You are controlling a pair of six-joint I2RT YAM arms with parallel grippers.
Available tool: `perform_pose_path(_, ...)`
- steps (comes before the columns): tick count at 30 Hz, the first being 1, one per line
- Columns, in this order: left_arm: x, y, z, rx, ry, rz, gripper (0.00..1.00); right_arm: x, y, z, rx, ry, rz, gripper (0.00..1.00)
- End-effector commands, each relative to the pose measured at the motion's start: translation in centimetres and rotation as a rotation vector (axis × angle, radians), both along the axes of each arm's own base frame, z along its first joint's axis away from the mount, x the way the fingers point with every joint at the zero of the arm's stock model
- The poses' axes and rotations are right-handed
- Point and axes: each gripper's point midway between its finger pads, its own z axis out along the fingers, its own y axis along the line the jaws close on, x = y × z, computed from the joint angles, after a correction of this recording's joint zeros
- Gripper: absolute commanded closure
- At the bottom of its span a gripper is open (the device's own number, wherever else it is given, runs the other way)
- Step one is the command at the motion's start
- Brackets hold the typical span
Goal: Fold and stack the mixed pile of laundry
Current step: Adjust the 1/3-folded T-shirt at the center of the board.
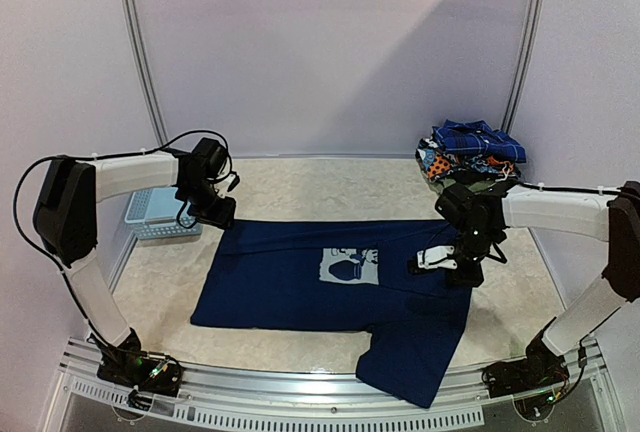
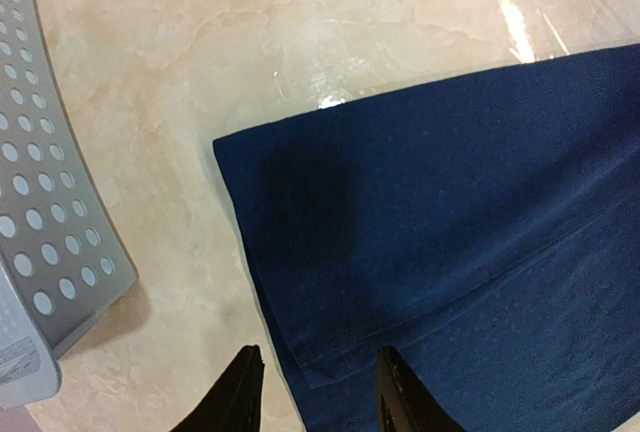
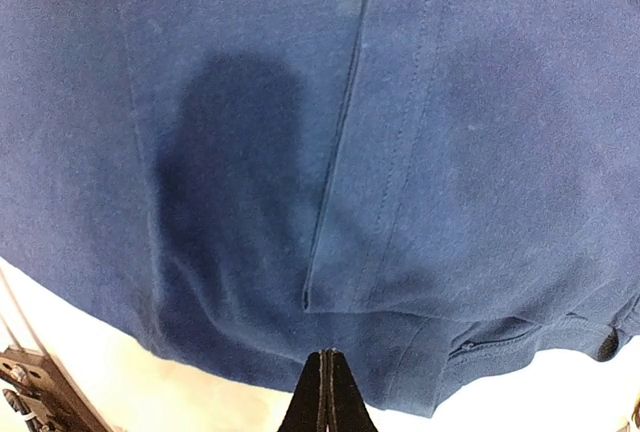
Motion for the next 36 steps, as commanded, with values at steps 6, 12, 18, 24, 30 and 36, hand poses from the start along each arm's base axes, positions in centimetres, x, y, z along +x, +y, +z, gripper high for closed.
perform_pose_path(6, -0.3, -0.4, -0.5, 0.006, 0.003, -0.021, 0.6, -0.6, 0.8, 0.6, 0.051, -0.008, 0.036, 0.73)
perform_pose_path(12, -0.4, -0.3, -0.6, 0.01, 0.008, -0.022, 0.6, -0.2, 1.3, -0.7, 0.041, 0.007, 0.036, 0.67)
perform_pose_path(18, -0.4, -0.3, -0.6, 0.012, 0.008, -0.025, 0.6, 0.0, 1.2, -1.7, 0.01, 0.011, 0.043, 0.68)
perform_pose_path(24, -0.4, -0.3, -0.8, 0.015, 0.012, -0.029, 0.6, -0.3, 0.8, -2.7, -0.016, 0.026, 0.042, 0.69)
perform_pose_path(30, -0.4, -0.3, -0.9, 0.018, 0.017, -0.032, 0.6, -0.6, 0.3, -3.5, -0.052, 0.024, 0.05, 0.67)
perform_pose_path(36, -0.5, -0.4, -1.0, 0.017, 0.022, -0.032, 0.6, 0.0, 0.4, -3.6, -0.056, -0.011, 0.042, 0.78)
